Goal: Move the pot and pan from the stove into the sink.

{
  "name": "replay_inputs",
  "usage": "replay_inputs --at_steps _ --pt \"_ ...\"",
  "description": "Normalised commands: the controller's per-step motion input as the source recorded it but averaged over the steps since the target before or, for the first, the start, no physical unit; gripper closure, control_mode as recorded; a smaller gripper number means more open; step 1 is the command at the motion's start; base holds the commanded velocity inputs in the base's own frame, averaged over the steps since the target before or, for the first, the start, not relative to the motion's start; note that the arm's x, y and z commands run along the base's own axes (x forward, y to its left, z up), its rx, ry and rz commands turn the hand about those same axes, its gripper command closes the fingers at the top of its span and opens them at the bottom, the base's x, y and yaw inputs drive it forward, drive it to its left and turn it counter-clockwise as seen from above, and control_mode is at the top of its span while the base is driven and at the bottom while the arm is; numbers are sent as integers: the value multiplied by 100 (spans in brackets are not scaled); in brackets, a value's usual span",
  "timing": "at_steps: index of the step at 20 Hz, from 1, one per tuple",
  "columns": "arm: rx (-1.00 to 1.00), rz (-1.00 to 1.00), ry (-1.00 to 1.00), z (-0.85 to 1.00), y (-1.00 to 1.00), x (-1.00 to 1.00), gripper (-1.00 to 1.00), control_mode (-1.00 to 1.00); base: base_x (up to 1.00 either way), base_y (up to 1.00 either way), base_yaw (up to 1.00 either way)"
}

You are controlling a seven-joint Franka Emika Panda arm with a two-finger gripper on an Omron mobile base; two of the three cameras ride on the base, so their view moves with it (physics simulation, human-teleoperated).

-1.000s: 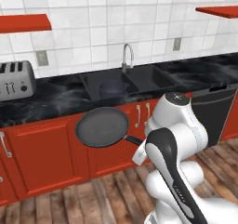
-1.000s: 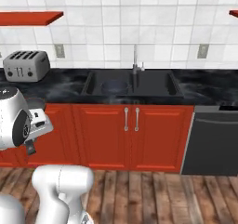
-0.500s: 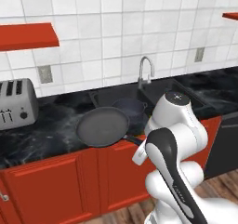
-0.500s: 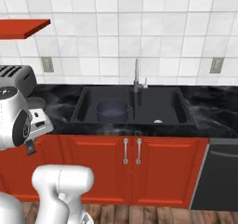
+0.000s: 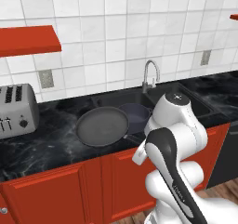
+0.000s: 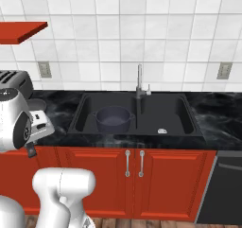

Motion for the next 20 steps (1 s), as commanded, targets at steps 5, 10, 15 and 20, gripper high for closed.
replay_inputs --at_steps 5,10,15,20 --pt "0 0 0 0 0 0 100 100 20 -52 0" --pt "0 0 0 0 0 0 100 100 27 -75 0" --pt "0 0 0 0 0 0 100 100 30 -80 0" --pt "0 0 0 0 0 0 100 100 31 -80 0"
